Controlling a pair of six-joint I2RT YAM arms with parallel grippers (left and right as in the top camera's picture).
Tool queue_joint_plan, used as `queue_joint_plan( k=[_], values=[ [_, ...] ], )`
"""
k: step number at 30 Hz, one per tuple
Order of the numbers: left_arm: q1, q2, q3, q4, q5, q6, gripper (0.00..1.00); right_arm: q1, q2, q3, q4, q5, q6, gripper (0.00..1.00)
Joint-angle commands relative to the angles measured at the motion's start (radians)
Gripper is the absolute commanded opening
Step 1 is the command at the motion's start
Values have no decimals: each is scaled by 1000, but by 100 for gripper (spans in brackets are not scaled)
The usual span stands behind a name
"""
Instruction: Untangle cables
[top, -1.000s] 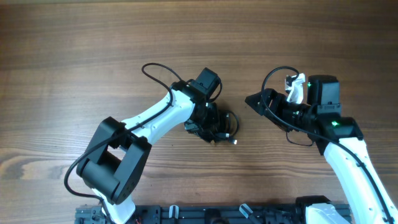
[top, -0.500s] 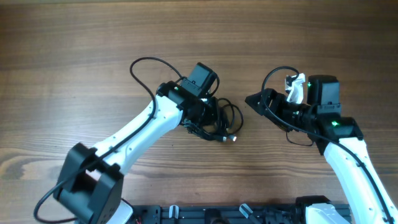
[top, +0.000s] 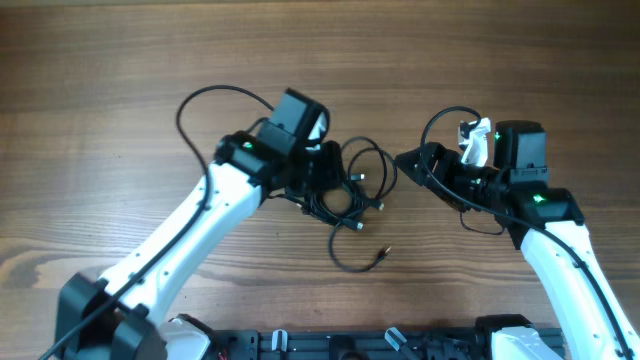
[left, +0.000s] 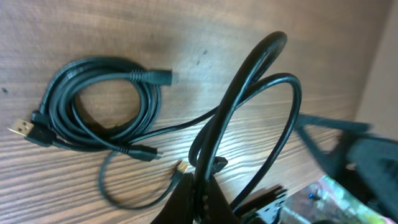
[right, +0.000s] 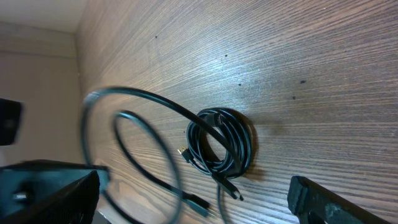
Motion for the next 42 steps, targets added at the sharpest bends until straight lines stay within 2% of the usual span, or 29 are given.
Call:
queue_joint_plan(
  k=[1, 5, 11, 14, 20, 27, 29, 33, 37, 39, 42],
  values=[
    [57, -84, -5, 22, 51, -3, 4, -1, 3, 6, 6, 17, 2, 100],
    [129, -158, -5, 126, 248, -4, 4, -1, 3, 6, 6, 17, 1, 100],
    [140, -193, -5, 175, 420, -194, 4, -1, 3, 6, 6, 17, 1, 100],
    [140, -194, -5, 285, 504, -248, 4, -1, 3, 6, 6, 17, 1, 100],
    [146, -194, -5, 433, 509, -371, 4, -1, 5, 5, 4, 17, -11, 99],
    [173, -194, -5, 452, 513, -541, 4, -1, 5, 4, 8, 16, -90, 100],
    [173, -194, -5, 470, 549, -597, 4, -1, 5, 4, 58, 3, -121, 100],
    [173, -194, -5, 504, 571, -598, 4, -1, 5, 4, 240, -164, -167, 100],
    [173, -194, -5, 504, 642, -625, 4, -1, 5, 4, 343, -157, -162, 99],
    [172, -194, -5, 504, 674, -655, 4, -1, 5, 4, 386, -157, -138, 95],
    [172, -194, -5, 504, 711, -683, 4, 3, 5, 4, 398, -158, -135, 47]
  ],
)
